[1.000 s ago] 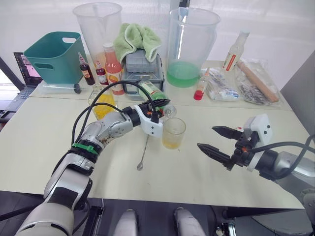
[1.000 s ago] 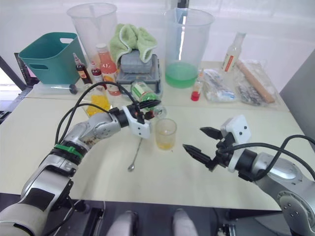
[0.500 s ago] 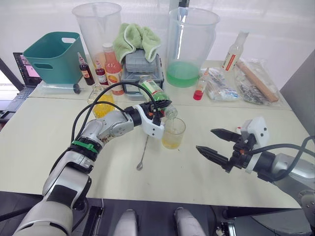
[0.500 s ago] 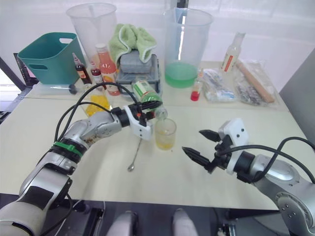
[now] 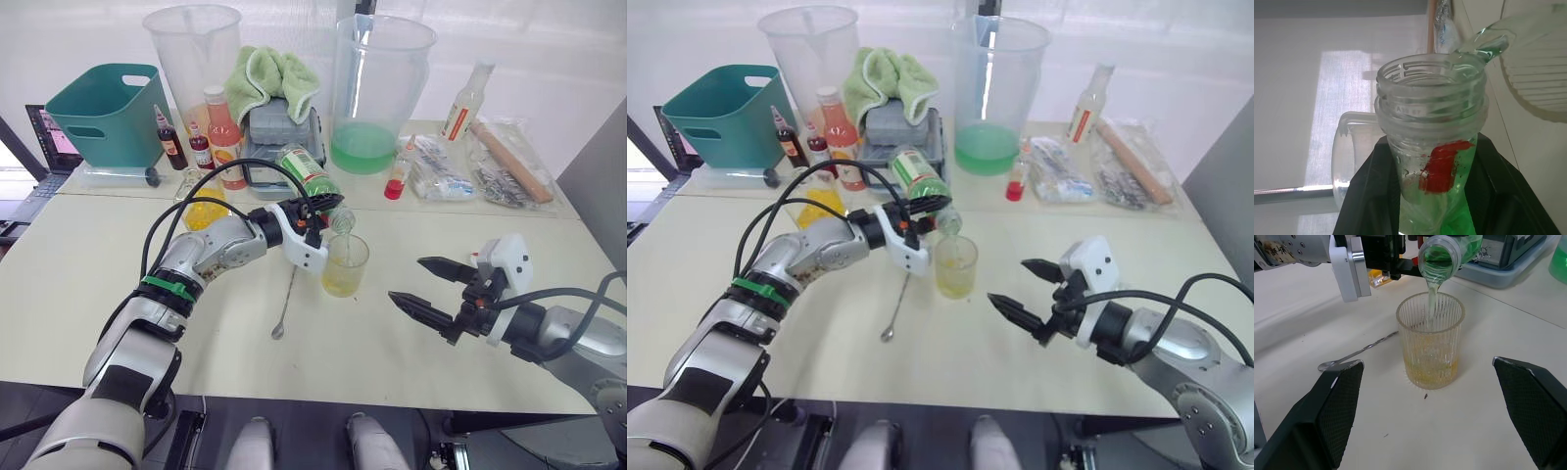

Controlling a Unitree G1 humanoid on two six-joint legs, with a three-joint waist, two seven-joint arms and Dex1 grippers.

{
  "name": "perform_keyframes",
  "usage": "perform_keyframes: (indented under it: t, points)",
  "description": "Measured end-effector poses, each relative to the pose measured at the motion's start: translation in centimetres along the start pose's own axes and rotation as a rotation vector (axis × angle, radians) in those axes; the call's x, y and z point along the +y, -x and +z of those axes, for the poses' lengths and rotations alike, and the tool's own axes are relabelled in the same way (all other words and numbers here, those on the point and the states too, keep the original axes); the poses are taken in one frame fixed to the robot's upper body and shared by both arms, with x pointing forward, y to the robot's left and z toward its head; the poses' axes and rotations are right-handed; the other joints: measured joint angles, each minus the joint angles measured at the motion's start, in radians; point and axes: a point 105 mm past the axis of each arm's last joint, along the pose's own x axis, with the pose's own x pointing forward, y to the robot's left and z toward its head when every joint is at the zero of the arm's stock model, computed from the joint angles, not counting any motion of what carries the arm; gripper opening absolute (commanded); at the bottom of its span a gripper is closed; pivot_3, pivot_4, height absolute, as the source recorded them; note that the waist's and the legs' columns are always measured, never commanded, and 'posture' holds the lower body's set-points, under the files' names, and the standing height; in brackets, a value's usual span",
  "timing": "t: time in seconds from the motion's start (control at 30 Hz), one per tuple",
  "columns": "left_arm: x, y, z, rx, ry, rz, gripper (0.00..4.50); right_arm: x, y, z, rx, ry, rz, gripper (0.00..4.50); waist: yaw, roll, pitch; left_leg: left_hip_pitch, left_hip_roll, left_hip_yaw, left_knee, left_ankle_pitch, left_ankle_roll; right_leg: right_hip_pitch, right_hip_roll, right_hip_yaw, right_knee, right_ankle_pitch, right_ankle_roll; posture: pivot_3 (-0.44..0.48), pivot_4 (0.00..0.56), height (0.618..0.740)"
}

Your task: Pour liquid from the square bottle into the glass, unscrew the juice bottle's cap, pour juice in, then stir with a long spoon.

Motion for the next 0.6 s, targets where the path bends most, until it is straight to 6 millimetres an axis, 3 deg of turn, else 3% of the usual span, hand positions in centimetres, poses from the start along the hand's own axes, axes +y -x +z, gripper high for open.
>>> perform_keyframes:
  t: [0.3,0.6]
  points:
    - [0.2,-0.1,0.1,-0.002,0.046,0.003,1.28,0.0,-0.1,-0.1,0.004,0.003,0.004,4.48,0.000,0.000,0.000,0.000,0.000,0.000,0.000,0.000,0.000,0.000,0.000,0.000,0.000,0.000,0.000,0.000,0.150,0.728]
    - [1.2,-0.4,0.2,-0.002,0.239,0.042,1.28,0.0,-0.2,0.0,0.001,0.007,0.018,4.48,-0.001,0.000,0.000,0.000,0.000,0.000,0.000,0.000,0.000,0.000,0.000,0.000,0.000,0.000,0.000,0.000,0.150,0.728]
